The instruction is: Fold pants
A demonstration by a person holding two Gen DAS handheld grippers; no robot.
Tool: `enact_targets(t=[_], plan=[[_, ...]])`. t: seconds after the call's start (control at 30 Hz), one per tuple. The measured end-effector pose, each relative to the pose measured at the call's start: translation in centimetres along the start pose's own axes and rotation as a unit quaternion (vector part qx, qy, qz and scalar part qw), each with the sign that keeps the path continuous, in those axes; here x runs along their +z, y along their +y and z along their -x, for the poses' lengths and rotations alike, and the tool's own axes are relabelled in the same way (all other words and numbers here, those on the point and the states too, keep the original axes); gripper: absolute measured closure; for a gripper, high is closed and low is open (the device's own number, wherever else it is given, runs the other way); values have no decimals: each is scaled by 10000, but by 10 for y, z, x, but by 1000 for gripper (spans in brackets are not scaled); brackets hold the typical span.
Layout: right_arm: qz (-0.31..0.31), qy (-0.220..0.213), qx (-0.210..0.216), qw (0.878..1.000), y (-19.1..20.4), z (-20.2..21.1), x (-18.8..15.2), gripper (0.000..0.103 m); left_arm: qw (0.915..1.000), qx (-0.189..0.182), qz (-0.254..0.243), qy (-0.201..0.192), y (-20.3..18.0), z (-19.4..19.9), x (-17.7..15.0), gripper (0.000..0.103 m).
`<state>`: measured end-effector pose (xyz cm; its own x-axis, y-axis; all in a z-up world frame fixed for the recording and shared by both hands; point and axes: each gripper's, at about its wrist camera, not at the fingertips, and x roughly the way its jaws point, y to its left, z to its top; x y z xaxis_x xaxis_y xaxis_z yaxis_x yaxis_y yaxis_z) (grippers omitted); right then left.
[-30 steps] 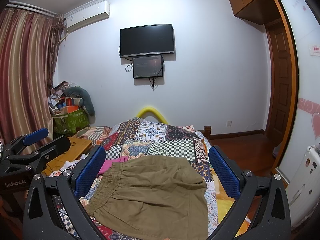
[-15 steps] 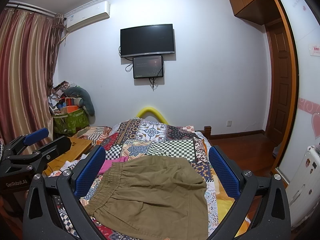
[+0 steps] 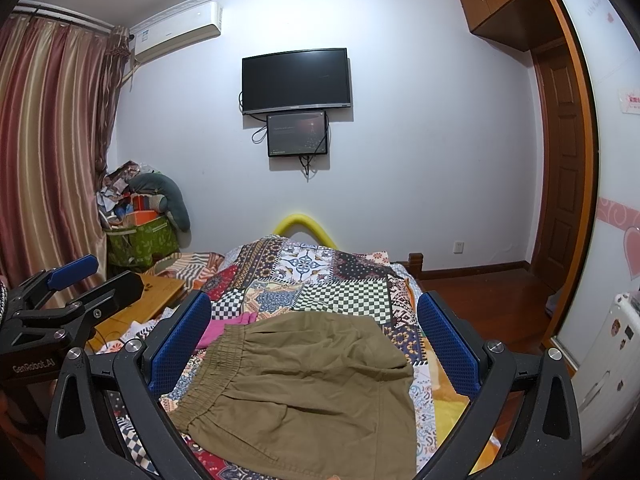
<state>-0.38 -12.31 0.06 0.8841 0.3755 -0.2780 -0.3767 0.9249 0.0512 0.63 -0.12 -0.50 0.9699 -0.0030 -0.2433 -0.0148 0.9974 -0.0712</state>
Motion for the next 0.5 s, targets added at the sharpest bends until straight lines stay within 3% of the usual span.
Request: enact_targets(t=[0.5], plan=[[-1,56,-11,10000,3,-4,-8,0,10000,38,45,76,5,-9,-3,0]])
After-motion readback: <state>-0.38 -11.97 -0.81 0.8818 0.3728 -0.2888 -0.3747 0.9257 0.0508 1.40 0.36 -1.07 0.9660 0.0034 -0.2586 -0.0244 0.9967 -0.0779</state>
